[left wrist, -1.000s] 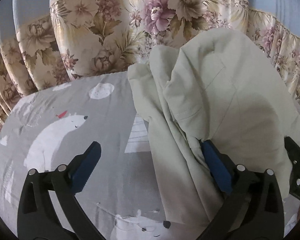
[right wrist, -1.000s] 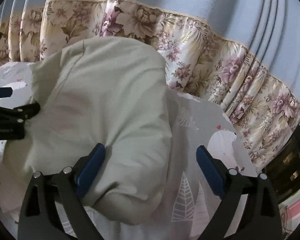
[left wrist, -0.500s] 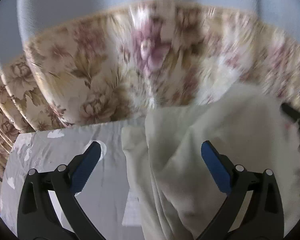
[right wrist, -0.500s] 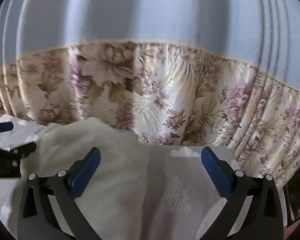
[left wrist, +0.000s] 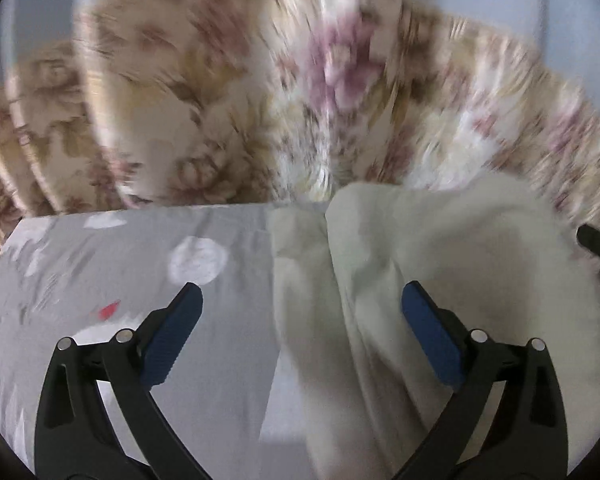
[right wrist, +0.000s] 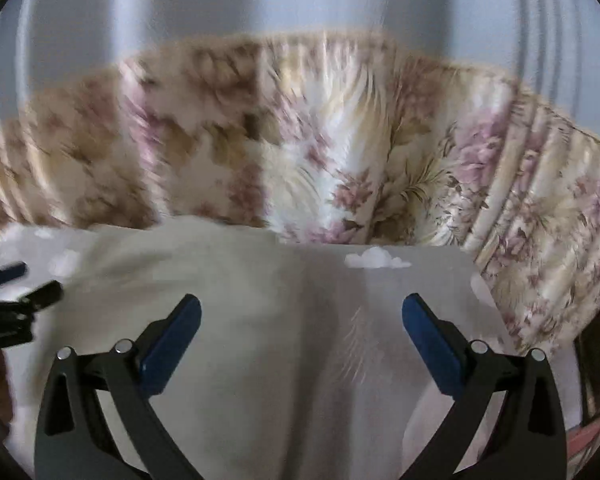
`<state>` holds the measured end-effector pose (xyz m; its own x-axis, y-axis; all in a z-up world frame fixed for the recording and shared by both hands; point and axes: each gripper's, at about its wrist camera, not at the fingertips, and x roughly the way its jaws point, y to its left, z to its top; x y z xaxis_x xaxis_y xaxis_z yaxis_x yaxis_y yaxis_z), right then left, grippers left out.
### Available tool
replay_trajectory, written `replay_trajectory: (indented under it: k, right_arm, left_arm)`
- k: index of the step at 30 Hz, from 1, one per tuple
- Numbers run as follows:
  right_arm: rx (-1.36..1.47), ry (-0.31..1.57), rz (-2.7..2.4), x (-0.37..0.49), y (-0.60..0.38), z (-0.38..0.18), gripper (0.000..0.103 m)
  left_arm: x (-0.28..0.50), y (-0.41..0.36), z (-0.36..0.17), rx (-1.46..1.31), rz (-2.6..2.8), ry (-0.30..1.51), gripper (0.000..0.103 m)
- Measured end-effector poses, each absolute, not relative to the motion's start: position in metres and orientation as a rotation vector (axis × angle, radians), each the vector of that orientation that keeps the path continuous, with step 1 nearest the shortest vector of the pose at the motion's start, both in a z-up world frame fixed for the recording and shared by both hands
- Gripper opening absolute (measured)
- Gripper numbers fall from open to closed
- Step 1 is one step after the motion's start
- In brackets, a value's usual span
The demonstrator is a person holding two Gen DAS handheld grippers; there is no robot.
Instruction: Fold large clothes
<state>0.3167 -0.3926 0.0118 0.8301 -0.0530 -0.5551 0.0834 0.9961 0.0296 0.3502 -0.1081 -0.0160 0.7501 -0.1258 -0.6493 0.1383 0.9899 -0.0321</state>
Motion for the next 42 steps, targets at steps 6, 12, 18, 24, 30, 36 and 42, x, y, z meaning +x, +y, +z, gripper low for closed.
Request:
replay_trajectory:
  k: [6,12,18,24,30,36,42]
  right_arm:
    - [0.18,0.593,-0.061,0.217,-0.321,0.028,0.101]
    - [0.15,0.585,0.031,0.136,-0.25,0.036,0.101]
    - [0.084,0.471,-0.007,0.104,-0.228,0.05,0.101]
    - [-0.004,0.424,-0.104,0.102,-0.23,0.036,0.101]
    - [0.011,0.446,-0.12,0.111,-0.243,0.032,0.101]
    - [0.008,0.457,-0.123,0.112,-0.245,0.028,0.101]
    - [0.003,0.46,-0.131,0.113,-0.246,0.025,0.101]
  left_arm:
    - [0.217,-0.072,0.015,-0.006,-0.149,0.602,0.1]
    - [0.134,-0.033,0.033,0.027,-0.088,0.482,0.1]
    - [0.13,0.002,0.044,-0.055,0.029,0.468,0.1]
    - [0.124,0.0,0.033,0.048,0.104,0.441,0.1]
    - [0.128,-0.004,0.025,0.053,0.078,0.476,0.1]
    - [0.124,-0.009,0.024,0.071,0.075,0.46,0.1]
    - [0.123,-0.012,0.02,0.061,0.049,0.476,0.1]
